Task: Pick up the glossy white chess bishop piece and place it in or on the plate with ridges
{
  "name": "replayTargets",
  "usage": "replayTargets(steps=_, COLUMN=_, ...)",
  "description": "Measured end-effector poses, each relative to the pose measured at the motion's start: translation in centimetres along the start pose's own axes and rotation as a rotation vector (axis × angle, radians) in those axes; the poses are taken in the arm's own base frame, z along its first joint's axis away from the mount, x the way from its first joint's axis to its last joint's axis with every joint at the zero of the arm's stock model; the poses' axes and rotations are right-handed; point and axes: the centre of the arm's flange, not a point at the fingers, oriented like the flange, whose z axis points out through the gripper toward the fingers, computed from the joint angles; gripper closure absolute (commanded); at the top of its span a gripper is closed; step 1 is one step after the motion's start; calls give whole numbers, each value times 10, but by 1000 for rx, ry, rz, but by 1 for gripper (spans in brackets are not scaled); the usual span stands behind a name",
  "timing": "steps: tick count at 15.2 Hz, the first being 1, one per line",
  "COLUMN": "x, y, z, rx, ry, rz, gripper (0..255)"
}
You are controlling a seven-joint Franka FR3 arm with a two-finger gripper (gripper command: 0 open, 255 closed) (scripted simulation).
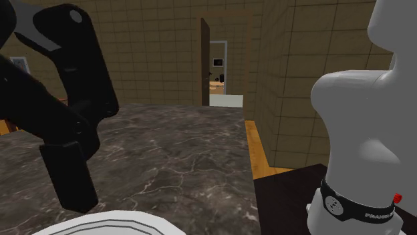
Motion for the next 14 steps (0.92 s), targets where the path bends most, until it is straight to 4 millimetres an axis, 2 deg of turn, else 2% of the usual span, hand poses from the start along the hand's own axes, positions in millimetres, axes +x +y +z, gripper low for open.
replayTargets(steps=3, x=0, y=0, z=0, rx=0, ry=0, rz=0, gripper=0)
replayTargets(steps=8, x=1, y=-1, z=-44, rx=1, ry=1, rz=0, gripper=0)
replayTargets(steps=14, x=0, y=0, z=-50, rx=0, ry=0, rz=0, gripper=0)
